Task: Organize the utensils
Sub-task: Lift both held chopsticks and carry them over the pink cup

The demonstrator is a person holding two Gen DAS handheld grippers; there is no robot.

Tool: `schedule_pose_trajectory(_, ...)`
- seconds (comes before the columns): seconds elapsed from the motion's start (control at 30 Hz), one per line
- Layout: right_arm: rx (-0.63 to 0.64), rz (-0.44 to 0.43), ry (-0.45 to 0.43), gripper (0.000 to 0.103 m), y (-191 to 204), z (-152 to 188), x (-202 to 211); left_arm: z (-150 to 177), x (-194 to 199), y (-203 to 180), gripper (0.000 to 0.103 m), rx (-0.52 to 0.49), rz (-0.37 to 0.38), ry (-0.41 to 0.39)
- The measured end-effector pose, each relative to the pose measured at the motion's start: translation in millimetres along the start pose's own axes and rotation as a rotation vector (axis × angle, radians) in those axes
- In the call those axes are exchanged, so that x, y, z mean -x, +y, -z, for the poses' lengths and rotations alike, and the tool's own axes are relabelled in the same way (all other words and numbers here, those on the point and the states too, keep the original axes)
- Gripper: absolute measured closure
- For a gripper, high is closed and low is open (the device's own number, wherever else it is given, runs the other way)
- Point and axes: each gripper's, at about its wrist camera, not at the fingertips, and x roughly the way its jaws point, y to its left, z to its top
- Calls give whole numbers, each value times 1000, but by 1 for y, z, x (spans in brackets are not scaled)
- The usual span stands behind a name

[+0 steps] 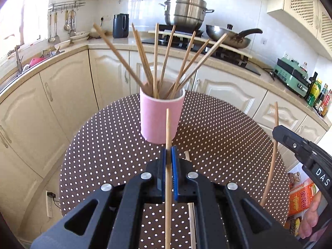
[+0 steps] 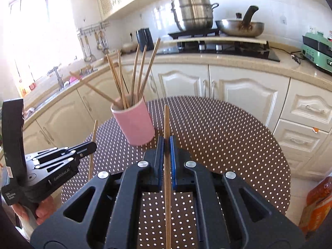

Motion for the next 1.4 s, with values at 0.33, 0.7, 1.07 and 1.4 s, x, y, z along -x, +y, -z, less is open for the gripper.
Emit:
schedule_pose_trajectory(0.33, 13, -9, -87, 97, 4, -13, 14, -16, 29, 0, 97, -1, 2, -85)
schedule_pose_trajectory(0.7, 24, -18, -162, 97, 9, -38, 24, -42, 43, -7, 97, -15, -9, -167)
schedule_pose_trajectory(1.07, 43, -62, -215, 97, 20, -83, 22, -84, 63, -8, 97, -24, -33, -291)
schedule_pose_trajectory(1.4, 23, -110, -266, 97, 35, -129, 10, -127, 64, -18, 97, -30, -60, -383)
